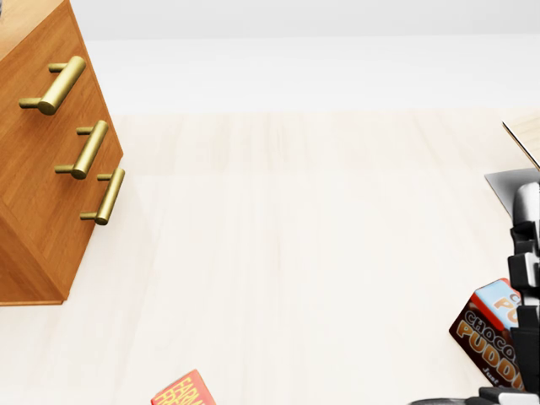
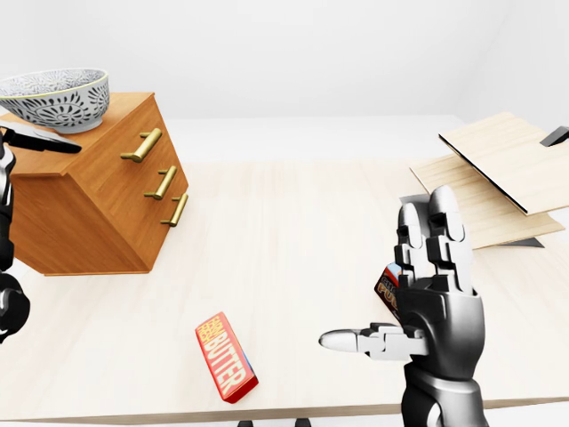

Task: Close the top drawer of the cabinet and put the bowl on top of it.

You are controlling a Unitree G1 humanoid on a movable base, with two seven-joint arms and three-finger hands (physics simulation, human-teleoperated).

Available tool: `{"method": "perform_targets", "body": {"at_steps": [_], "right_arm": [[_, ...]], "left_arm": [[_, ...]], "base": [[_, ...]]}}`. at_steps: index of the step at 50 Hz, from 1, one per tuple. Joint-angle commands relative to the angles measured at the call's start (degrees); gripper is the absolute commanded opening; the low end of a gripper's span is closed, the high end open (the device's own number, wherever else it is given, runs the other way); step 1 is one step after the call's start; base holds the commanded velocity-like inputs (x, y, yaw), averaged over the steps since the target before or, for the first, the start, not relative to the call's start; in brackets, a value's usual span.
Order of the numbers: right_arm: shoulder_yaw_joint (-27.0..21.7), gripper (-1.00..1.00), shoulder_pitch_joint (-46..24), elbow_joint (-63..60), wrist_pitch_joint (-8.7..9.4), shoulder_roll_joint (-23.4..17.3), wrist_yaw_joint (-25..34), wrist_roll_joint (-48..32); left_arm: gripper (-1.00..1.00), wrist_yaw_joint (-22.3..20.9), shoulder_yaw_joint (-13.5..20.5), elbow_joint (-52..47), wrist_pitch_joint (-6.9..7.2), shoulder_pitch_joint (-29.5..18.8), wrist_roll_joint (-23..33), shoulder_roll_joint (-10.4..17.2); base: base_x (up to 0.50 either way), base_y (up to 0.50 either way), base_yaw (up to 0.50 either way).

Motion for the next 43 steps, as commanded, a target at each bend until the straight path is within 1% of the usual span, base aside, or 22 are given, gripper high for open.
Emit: {"method": "perform_targets", "body": {"at_steps": [1, 3, 4, 5, 6, 7, 8, 9, 11, 12, 14, 17, 18, 20, 23, 25, 30, 33, 36, 37, 41, 43], "right_arm": [[0.2, 1.0, -0.3, 0.6, 0.0, -0.2, -0.2, -0.2], [0.4, 1.0, -0.2, 0.8, 0.0, -0.2, -0.1, -0.3], [0.6, 1.0, -0.2, 0.8, 0.0, -0.2, -0.2, -0.5], [0.7, 1.0, -0.1, 0.7, 0.0, -0.2, -0.3, -0.5], [0.7, 1.0, -0.1, 0.7, 0.0, -0.3, -0.3, -0.5], [0.7, 1.0, -0.1, 0.6, 0.0, -0.3, -0.3, -0.5], [0.8, 1.0, -0.1, 0.6, 0.0, -0.3, -0.3, -0.5], [0.7, 1.0, 0.0, 0.5, 0.0, -0.4, -0.4, -0.4], [0.7, 1.0, 0.1, 0.1, 0.0, -0.4, -0.4, -0.3], [0.8, 1.0, 0.1, 0.0, 0.0, -0.4, -0.4, -0.4], [0.9, 1.0, 0.1, -0.1, 0.0, -0.4, -0.4, -0.4], [0.9, 1.0, 0.0, 0.0, 0.0, -0.4, -0.4, -0.5], [0.8, 1.0, -0.2, 0.4, 0.0, -0.4, -0.4, -0.5], [0.8, 1.0, -0.2, 0.7, 0.0, -0.4, -0.3, -0.5], [0.8, 1.0, -0.4, 1.4, 0.0, -0.5, -0.2, -0.5], [0.9, 1.0, -0.3, 1.8, 0.0, -0.5, -0.2, -0.5], [1.1, 1.0, -0.4, 2.7, 0.0, -0.7, -0.2, -0.7], [1.2, 1.0, -0.3, 2.6, 0.0, -0.7, -0.3, -0.7], [1.3, 1.0, -0.3, 2.6, 0.0, -0.8, -0.4, -0.8], [1.3, 1.0, -0.2, 2.1, 0.0, -0.8, -0.5, -0.7], [1.4, 1.0, 0.0, 1.4, 0.0, -0.8, -0.7, -0.8], [1.5, 1.0, -0.2, 1.7, 0.0, -0.8, -0.7, -1.1]], "left_arm": [[1.0, -3.4, 0.6, -7.9, 0.0, 5.1, -2.0, 1.7], [1.0, -4.8, 1.5, -13.8, 0.0, 6.2, -2.4, 2.1], [1.0, -7.3, 2.4, -20.5, 0.0, 7.7, -2.9, 2.5], [1.0, -8.9, 2.9, -24.5, 0.0, 8.8, -3.2, 2.5], [1.0, -9.1, 3.0, -25.3, 0.0, 9.1, -3.2, 2.5], [1.0, -11.4, 3.9, -31.1, 0.0, 10.1, -3.8, 2.7], [1.0, -11.8, 4.0, -32.2, 0.0, 10.5, -3.8, 2.7], [1.0, -13.5, 4.4, -36.1, 0.0, 11.1, -4.0, 2.8], [1.0, -16.7, 5.0, -42.2, 0.0, 12.2, -5.0, 2.5], [1.0, -17.5, 5.1, -44.5, 0.0, 12.5, -5.0, 2.5], [1.0, -22.0, 5.8, -53.4, 0.0, 13.5, -6.2, 2.1], [1.0, -24.6, 6.1, -59.7, 0.0, 14.2, -6.4, 2.0], [1.0, -27.1, 6.5, -63.4, 0.0, 14.3, -7.7, 1.5], [1.0, -28.2, 6.6, -66.6, 0.0, 14.6, -8.5, 1.4], [1.0, -31.4, 6.7, -72.1, 0.0, 15.5, -10.1, 1.0], [1.0, -32.6, 6.6, -74.6, 0.0, 16.0, -11.0, 0.9], [1.0, -35.5, 6.6, -81.0, 0.0, 17.9, -13.1, -0.8], [1.0, -37.4, 7.2, -87.5, 0.0, 19.6, -15.9, -2.7], [1.0, -39.1, 7.0, -92.8, 0.0, 20.9, -18.1, -3.1], [1.0, -40.4, 7.6, -96.7, 0.0, 20.8, -19.6, -3.8], [1.0, -41.6, 8.3, -104.8, 0.0, 21.9, -23.9, -5.0], [1.0, -42.7, 8.9, -110.2, 0.0, 22.4, -26.9, -6.8]], "base": [[0.0, 0.0, 0.0], [0.0, 0.0, 0.0], [0.0, 0.0, 0.0], [0.0, 0.0, 0.0], [0.0, 0.0, 0.0], [0.0, 0.0, 0.0], [0.0, 0.0, 0.0], [0.0, 0.0, 0.0], [0.0, 0.0, 0.0], [0.0, 0.0, 0.0], [0.0, 0.0, 0.0], [0.0, 0.0, 0.0], [0.0, 0.0, 0.0], [0.0, 0.0, 0.0], [0.0, 0.0, 0.0], [0.0, 0.0, 0.0], [0.0, 0.0, 0.0], [0.0, 0.0, 0.0], [0.0, 0.0, 0.0], [0.0, 0.0, 0.0], [0.0, 0.0, 0.0], [0.0, 0.0, 0.0]]}}
